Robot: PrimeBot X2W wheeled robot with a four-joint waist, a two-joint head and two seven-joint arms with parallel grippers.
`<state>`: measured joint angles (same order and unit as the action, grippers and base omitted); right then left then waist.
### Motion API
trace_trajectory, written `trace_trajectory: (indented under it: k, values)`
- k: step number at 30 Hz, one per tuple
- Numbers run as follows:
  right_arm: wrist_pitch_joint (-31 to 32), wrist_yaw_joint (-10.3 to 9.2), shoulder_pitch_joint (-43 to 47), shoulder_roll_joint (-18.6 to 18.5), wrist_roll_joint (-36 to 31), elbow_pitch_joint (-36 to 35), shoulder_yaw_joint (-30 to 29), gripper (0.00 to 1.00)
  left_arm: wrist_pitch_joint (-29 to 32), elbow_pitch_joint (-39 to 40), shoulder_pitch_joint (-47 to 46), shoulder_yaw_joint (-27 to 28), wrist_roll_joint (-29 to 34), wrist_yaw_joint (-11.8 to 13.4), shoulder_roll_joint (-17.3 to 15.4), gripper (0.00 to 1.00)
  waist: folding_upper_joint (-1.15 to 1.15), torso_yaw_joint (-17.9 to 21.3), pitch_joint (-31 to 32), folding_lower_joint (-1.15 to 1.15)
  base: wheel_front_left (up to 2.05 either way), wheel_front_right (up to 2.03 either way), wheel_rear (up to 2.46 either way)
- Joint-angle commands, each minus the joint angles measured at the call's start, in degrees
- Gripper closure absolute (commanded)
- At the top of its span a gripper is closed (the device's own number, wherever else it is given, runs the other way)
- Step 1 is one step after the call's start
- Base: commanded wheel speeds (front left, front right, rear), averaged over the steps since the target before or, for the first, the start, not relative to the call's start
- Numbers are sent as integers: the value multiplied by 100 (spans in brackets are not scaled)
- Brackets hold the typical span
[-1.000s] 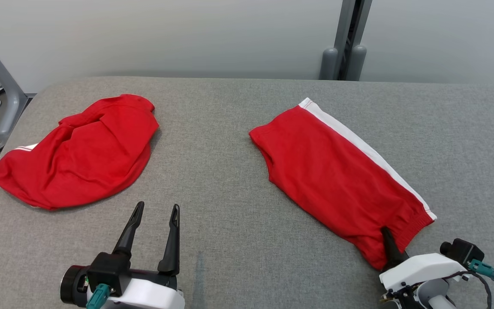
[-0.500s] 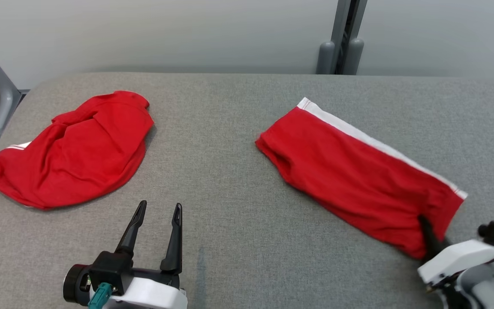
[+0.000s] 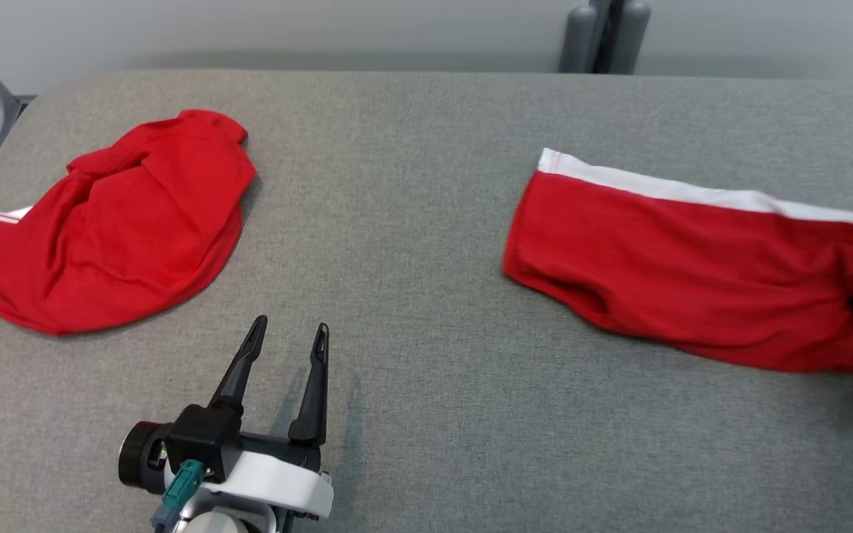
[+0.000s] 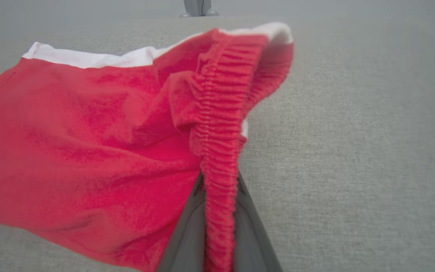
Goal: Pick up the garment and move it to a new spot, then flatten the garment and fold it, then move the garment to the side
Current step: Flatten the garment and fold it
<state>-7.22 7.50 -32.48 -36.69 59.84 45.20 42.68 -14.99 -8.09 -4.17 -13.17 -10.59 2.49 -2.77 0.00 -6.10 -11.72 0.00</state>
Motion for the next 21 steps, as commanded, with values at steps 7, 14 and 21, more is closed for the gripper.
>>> trace_trajectory:
  k: [7,14,21]
  values:
    - [190,-2,-1132,-835,-409,698,706,100,-16,-22,-242,-153,-3,-35,-22,0,0,-237,-356,0,0,0,0]
    - [356,-2,-1730,-840,-521,910,1235,100,-16,-23,-320,-293,-72,24,-22,0,0,-352,-413,0,0,0,0]
    - [562,-2,-1936,-500,-92,719,1464,100,-16,-35,-206,-320,-189,106,-23,0,0,-406,-156,0,0,0,0]
